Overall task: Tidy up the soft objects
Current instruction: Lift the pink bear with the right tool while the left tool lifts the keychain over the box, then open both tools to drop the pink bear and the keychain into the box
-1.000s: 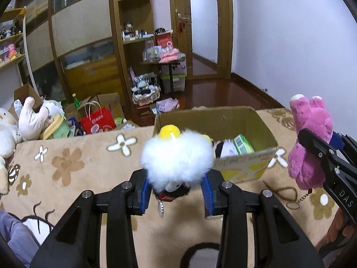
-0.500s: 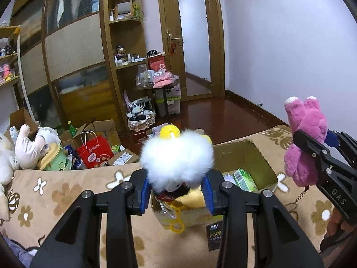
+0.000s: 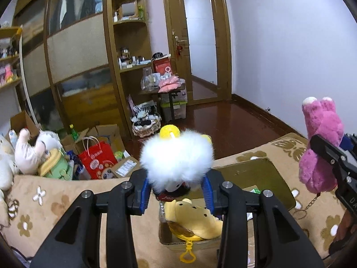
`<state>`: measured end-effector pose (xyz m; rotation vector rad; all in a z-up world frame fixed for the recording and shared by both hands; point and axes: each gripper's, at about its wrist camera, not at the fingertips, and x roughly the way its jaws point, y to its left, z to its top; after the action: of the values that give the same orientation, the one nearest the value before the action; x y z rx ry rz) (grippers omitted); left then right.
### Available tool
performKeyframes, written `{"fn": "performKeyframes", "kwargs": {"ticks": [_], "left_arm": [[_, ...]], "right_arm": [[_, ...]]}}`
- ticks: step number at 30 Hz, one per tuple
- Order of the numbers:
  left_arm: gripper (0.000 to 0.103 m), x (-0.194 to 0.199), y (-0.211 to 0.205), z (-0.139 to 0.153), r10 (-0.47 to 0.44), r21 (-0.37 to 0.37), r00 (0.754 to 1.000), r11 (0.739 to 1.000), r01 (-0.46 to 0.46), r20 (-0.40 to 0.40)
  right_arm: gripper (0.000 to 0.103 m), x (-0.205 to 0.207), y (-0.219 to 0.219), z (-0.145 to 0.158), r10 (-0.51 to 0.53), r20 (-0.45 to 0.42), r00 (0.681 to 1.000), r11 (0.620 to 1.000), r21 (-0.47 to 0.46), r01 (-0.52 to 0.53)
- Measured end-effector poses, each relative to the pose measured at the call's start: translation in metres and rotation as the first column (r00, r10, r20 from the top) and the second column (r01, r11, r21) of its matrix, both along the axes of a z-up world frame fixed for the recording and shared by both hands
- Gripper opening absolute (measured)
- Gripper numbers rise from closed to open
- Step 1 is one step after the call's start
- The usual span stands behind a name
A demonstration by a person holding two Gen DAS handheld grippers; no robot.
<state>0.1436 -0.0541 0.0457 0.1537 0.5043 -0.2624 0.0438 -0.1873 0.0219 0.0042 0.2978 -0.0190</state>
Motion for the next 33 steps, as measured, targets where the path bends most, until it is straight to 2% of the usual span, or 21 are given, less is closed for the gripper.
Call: {"fn": "performKeyframes", "kwargs": {"ticks": [6,17,25,26,28,32,33], "left_arm": [[0.038,0.011,0.002,-0.023,-0.003,-0.010,0.999,1.000,0.003,-0.039],[0.038,0.024,-0.015,-0.061,-0.041,0.003,0.992,0.999,0.041,-0.117],[0.040,0.028,-0.023,-0.078,-0.057,0.021,0.987,0.998,0.061,-0.147],[0.042,0.029,-0.022,-0.079,-0.058,0.021,0.986,0.998,0.062,-0.153],[0.058,0.028,-0.023,-0.081,-0.051,0.024,0.987,0.998,0.056,-0.155],[0.062,0.027,-0.022,-0.078,-0.056,0.029,0.988,0.998,0.061,-0.143],[0.065,0.027,-0.022,-0.078,-0.055,0.028,0.988,0.998,0.059,-0.143]], "right_arm": [[0.050,0.018,-0.004,-0.016,0.016,-0.018,1.000,0.999,0.034,-0.015],[0.050,0.052,-0.010,-0.061,0.007,-0.141,0.990,0.997,0.077,0.004],[0.050,0.062,-0.013,-0.072,-0.005,-0.171,0.985,0.997,0.073,0.018],[0.051,0.064,-0.012,-0.073,-0.003,-0.179,0.984,0.997,0.077,0.017],[0.051,0.066,-0.015,-0.076,0.000,-0.191,0.982,0.996,0.085,0.017],[0.054,0.067,-0.015,-0.077,0.012,-0.209,0.978,0.995,0.097,0.009],[0.057,0.067,-0.016,-0.078,0.018,-0.217,0.976,0.995,0.102,0.004]]}}
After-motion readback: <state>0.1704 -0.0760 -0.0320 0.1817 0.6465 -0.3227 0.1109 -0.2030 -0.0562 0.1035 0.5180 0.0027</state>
